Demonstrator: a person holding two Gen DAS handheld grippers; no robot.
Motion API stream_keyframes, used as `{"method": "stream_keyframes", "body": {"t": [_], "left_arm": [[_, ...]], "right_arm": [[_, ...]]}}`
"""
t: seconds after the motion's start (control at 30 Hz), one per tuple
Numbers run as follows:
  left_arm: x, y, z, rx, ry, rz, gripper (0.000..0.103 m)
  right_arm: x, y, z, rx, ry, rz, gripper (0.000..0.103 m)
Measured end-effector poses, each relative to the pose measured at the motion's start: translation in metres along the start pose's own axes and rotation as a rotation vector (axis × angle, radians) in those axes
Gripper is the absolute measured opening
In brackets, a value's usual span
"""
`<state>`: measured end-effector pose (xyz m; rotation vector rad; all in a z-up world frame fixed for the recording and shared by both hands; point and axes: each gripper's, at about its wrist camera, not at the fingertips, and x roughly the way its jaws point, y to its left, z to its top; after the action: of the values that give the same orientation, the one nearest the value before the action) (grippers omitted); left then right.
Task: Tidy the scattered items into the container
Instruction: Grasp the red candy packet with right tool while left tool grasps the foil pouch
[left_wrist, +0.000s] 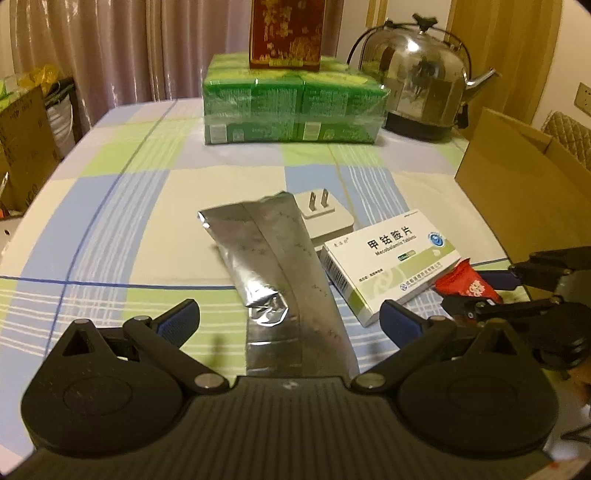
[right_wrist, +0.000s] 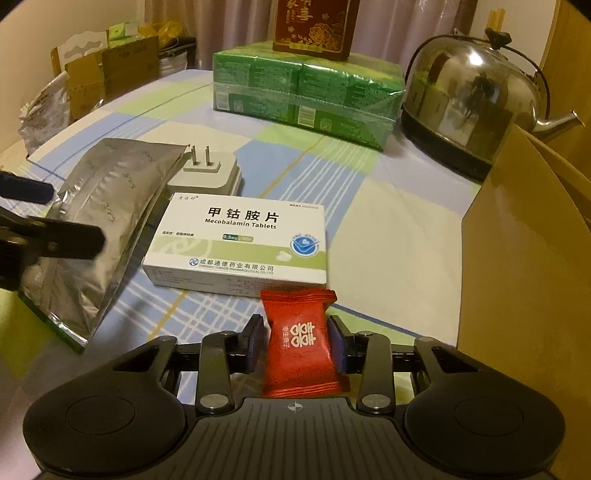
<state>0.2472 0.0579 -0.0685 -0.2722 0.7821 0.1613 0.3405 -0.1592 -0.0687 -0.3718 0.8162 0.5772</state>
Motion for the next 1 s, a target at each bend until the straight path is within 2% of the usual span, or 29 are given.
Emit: {"method": "stream_keyframes", "body": {"t": [0.1, 0.2, 0.3, 0.33, 0.43, 0.47, 0.57, 0.77, 0.93, 1.0], "left_arm": [[0.009, -0.001, 0.002, -0.006, 0.02, 0.003, 0.1], [0.018, 0.0, 0.004, -0.011, 0.05, 0.005, 0.093], [0.022, 0.001, 0.004, -0.011, 0.062, 0.004, 0.081], [0.024, 0.001, 0.005, -0.002, 0.07, 0.004, 0.075], [0.028, 0.002, 0.006, 0.013, 0.097, -0.005, 0.067], [0.029, 0.002, 0.007, 0.014, 0.106, -0.017, 0.058], [0.027, 0.003, 0.008, 0.032, 0.119, -0.027, 0.052], [0.008, 0.007, -0.002, 0.107, 0.167, -0.086, 0.049], [-0.025, 0.011, -0.019, 0.206, 0.232, -0.185, 0.048], [-0.037, 0.011, -0.026, 0.237, 0.256, -0.203, 0.048]], "right_arm": [[0.0, 0.0, -0.002, 0.001, -0.005, -0.001, 0.035], [0.0, -0.002, -0.003, 0.014, -0.009, -0.005, 0.035], [0.0, -0.004, -0.004, 0.026, -0.01, 0.004, 0.034], [0.0, -0.004, -0.004, 0.027, -0.011, 0.01, 0.031], [-0.001, -0.004, -0.004, 0.032, -0.01, 0.015, 0.028], [-0.002, -0.004, -0.004, 0.034, -0.011, 0.018, 0.027], [-0.005, -0.003, -0.007, 0.039, -0.01, 0.029, 0.026], [-0.018, 0.002, -0.015, 0.076, 0.001, 0.074, 0.026], [-0.036, 0.015, -0.028, 0.09, 0.017, 0.122, 0.026], [-0.045, 0.022, -0.036, 0.093, 0.027, 0.138, 0.026]]}}
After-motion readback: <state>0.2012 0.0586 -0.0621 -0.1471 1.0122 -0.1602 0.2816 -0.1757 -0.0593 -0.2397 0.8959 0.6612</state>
